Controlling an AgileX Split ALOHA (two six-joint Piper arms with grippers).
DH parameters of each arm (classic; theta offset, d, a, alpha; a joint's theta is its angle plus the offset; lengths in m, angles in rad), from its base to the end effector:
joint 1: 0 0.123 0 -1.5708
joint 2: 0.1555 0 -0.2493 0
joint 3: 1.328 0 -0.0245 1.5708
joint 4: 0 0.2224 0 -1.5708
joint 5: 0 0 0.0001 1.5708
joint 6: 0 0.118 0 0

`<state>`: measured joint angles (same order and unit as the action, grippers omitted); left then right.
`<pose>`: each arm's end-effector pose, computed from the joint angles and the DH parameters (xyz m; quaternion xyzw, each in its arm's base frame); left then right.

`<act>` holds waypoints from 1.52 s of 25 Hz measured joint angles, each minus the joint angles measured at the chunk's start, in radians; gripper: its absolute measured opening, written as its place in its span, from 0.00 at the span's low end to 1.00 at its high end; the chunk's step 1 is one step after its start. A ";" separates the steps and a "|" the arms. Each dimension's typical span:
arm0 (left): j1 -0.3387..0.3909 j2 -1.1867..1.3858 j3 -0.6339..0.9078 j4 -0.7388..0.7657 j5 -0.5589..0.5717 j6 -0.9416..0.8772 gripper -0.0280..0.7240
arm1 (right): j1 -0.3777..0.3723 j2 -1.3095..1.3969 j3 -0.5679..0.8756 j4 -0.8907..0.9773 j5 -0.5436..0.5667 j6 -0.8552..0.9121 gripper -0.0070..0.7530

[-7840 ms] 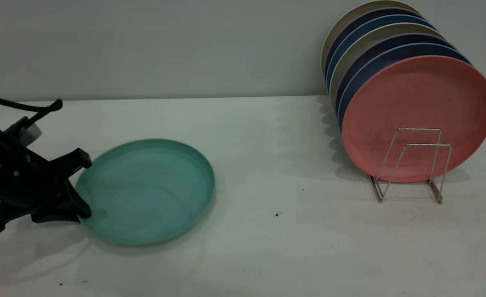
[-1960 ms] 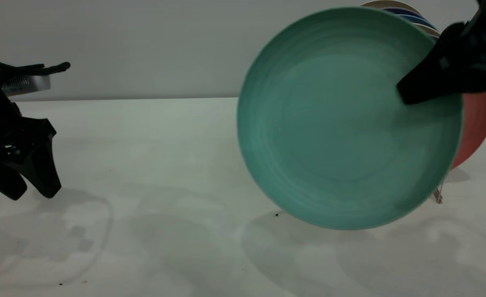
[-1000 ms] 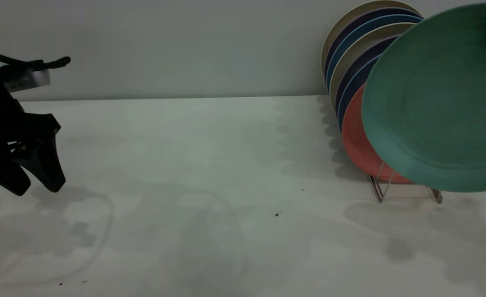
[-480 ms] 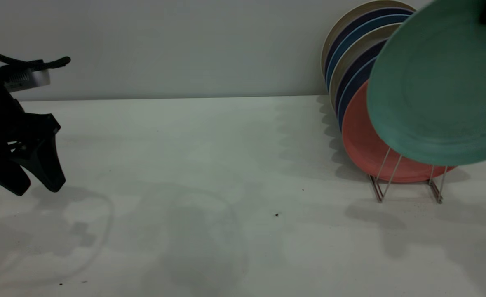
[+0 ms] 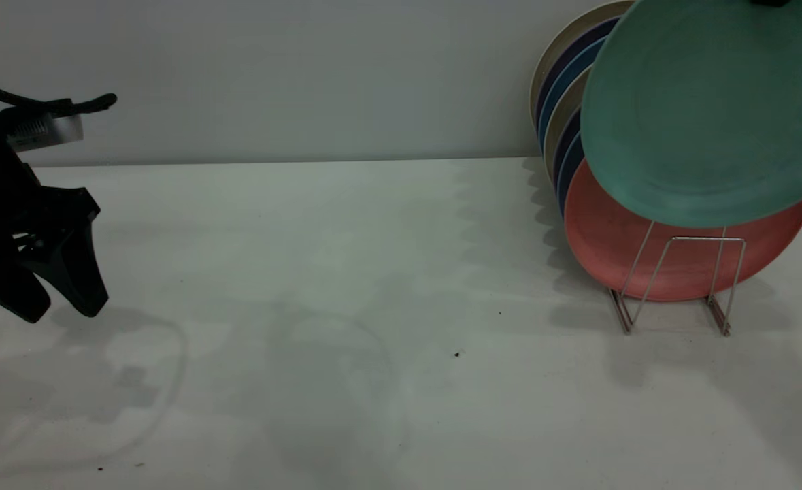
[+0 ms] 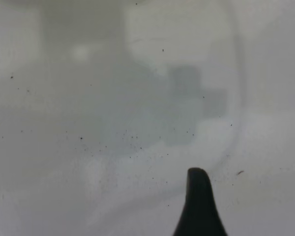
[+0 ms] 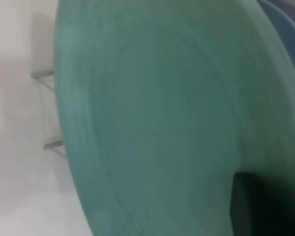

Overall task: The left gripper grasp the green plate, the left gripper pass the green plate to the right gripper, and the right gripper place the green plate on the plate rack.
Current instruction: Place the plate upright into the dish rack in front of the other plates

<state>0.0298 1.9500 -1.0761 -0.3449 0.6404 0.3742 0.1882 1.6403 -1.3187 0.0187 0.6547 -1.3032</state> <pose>0.3218 -0.0143 0.0835 0.0404 0.9903 -0.0957 0.0918 0.3455 0.0672 0.2465 -0.6357 0.6958 -0.1702 0.2878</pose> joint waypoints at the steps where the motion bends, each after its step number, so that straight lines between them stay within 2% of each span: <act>1: 0.000 0.000 0.000 0.000 0.000 0.000 0.79 | 0.000 0.004 -0.004 0.000 -0.011 -0.002 0.10; 32: 0.000 0.000 0.000 0.002 0.002 -0.004 0.79 | 0.000 0.175 -0.009 -0.062 -0.090 0.067 0.10; 38: 0.000 0.000 0.000 0.002 0.012 -0.004 0.79 | 0.000 0.204 -0.009 -0.062 -0.090 0.076 0.15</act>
<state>0.0298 1.9500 -1.0761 -0.3430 0.6519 0.3706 0.1882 1.8442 -1.3280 -0.0438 0.5643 -1.2269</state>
